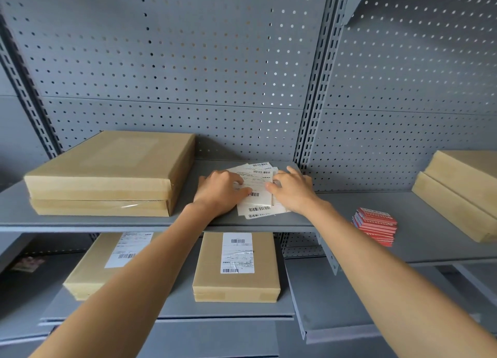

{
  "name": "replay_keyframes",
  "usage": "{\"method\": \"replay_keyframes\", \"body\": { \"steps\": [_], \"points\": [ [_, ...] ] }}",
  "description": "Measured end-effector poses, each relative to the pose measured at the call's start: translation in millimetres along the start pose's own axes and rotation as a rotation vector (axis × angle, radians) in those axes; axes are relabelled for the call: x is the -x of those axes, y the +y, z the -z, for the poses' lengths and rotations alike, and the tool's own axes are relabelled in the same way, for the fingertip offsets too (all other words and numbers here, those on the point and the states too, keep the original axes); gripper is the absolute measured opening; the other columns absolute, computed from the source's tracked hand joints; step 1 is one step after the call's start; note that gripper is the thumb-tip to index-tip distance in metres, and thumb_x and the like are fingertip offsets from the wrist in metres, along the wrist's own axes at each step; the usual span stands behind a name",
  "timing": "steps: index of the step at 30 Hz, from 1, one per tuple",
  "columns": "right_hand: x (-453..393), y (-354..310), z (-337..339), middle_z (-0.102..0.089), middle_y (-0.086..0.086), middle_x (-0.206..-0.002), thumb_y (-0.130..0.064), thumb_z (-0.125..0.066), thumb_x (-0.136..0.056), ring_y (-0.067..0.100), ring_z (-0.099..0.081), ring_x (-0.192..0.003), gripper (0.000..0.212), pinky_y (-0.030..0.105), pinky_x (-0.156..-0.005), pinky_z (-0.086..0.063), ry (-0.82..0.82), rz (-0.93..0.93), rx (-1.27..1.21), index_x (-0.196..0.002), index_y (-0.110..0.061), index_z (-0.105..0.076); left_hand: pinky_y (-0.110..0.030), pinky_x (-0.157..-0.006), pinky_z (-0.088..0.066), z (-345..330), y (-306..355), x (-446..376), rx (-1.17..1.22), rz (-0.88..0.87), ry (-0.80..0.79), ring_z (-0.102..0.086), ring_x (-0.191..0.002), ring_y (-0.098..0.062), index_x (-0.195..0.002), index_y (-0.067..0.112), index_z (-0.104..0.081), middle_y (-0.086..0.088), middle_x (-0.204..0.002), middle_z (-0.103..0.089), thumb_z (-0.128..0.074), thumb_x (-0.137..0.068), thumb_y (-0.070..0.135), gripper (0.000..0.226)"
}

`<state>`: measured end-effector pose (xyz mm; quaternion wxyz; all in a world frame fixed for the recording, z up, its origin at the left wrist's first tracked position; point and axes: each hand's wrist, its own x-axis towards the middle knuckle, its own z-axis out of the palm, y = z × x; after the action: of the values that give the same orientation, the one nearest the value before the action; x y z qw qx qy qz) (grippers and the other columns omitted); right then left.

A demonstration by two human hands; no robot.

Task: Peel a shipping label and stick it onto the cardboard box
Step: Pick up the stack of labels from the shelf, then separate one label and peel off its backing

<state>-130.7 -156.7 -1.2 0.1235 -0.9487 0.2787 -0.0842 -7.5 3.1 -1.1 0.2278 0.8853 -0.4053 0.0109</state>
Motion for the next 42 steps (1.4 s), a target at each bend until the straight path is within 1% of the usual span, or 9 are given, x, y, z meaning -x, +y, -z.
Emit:
{"method": "replay_keyframes", "body": {
  "steps": [2, 6, 13, 17, 22, 26, 30, 34, 42],
  "points": [
    [1, 0, -1, -0.061, 0.003, -0.139, -0.043, -0.046, -0.103, 0.024, -0.035, -0.146, 0.04, 0.045, -0.111, -0.025, 0.056, -0.017, -0.069, -0.121, -0.015, -0.068, -0.042, -0.109, -0.037, -1, 1, 1, 0.049, 0.024, 0.008, -0.057, -0.128, -0.024, -0.116, 0.033, -0.073, 0.002, -0.135, -0.068, -0.069, -0.084, 0.06, 0.042],
    [7, -1, -1, -0.077, 0.003, -0.102, -0.041, -0.058, -0.098, 0.026, -0.067, -0.102, 0.029, 0.037, -0.099, -0.045, 0.162, -0.07, -0.302, -0.109, -0.019, -0.075, -0.042, -0.106, -0.042, -1, 0, 3, 0.175, 0.057, 0.029, -0.06, -0.122, -0.025, -0.117, 0.031, -0.074, 0.001, -0.129, -0.071, -0.076, -0.083, 0.051, 0.04],
    [5, -6, 5, -0.075, 0.001, -0.116, -0.023, -0.069, -0.093, 0.013, -0.068, -0.106, 0.025, 0.034, -0.099, -0.052, 0.217, -0.112, -0.614, -0.117, -0.014, -0.073, -0.041, -0.093, -0.06, 5, -2, 3, 0.65, 0.062, 0.108, -0.073, -0.1, -0.014, -0.107, 0.021, -0.079, 0.002, -0.111, -0.078, -0.077, -0.087, 0.008, 0.024],
    [5, -12, 9, -0.076, 0.003, -0.111, -0.015, -0.069, -0.091, 0.014, -0.071, -0.099, 0.024, 0.033, -0.095, -0.054, 0.25, -0.115, -0.703, -0.114, -0.013, -0.073, -0.039, -0.086, -0.063, 7, 2, 3, 0.793, 0.101, 0.137, -0.075, -0.095, -0.014, -0.089, 0.031, -0.076, 0.006, -0.103, -0.078, -0.069, -0.083, -0.007, 0.038],
    [9, -14, 19, -0.076, 0.002, -0.104, -0.011, -0.069, -0.092, 0.013, -0.072, -0.092, 0.03, 0.025, -0.08, -0.053, 0.271, -0.119, -0.816, -0.121, -0.012, -0.066, -0.035, -0.083, -0.062, 12, 4, 5, 1.092, 0.172, 0.197, -0.073, -0.101, -0.025, -0.116, 0.009, -0.071, -0.004, -0.106, -0.075, -0.064, -0.083, -0.02, 0.044],
    [15, -12, 27, -0.079, -0.003, -0.1, -0.015, -0.07, -0.093, 0.012, -0.074, -0.091, 0.044, 0.034, -0.085, -0.056, 0.219, -0.145, -1.018, -0.134, -0.015, -0.056, -0.037, -0.083, -0.061, 20, 5, 4, 1.316, 0.235, 0.235, -0.072, -0.09, -0.023, -0.131, 0.011, -0.059, -0.005, -0.099, -0.073, -0.067, -0.08, -0.023, 0.061],
    [27, -11, 35, -0.08, -0.002, -0.101, -0.02, -0.069, -0.095, 0.016, -0.073, -0.09, 0.024, 0.033, -0.081, -0.054, 0.129, -0.054, -1.112, -0.118, -0.018, -0.069, -0.038, -0.086, -0.059, 25, 8, 4, 1.467, 0.276, 0.236, -0.07, -0.091, -0.026, -0.133, 0.01, -0.056, -0.009, -0.103, -0.072, -0.068, -0.079, -0.023, 0.064],
    [37, -13, 38, -0.079, -0.004, -0.102, -0.019, -0.07, -0.094, 0.012, -0.074, -0.093, 0.017, 0.028, -0.081, -0.055, 0.064, 0.036, -1.056, -0.11, -0.016, -0.074, -0.027, -0.071, -0.057, 31, 12, 2, 1.523, 0.264, 0.233, -0.071, -0.093, -0.026, -0.139, 0.007, -0.053, -0.014, -0.112, -0.074, -0.068, -0.08, -0.022, 0.067],
    [29, -22, 50, -0.08, -0.002, -0.092, -0.011, -0.07, -0.092, 0.01, -0.074, -0.084, 0.008, 0.024, -0.074, -0.054, 0.231, 0.042, -1.013, -0.097, -0.009, -0.076, -0.025, -0.062, -0.056, 50, 24, -2, 1.624, 0.203, 0.23, -0.072, -0.084, -0.022, -0.133, 0.006, -0.055, -0.013, -0.108, -0.073, -0.068, -0.082, -0.02, 0.059]
  ]
}}
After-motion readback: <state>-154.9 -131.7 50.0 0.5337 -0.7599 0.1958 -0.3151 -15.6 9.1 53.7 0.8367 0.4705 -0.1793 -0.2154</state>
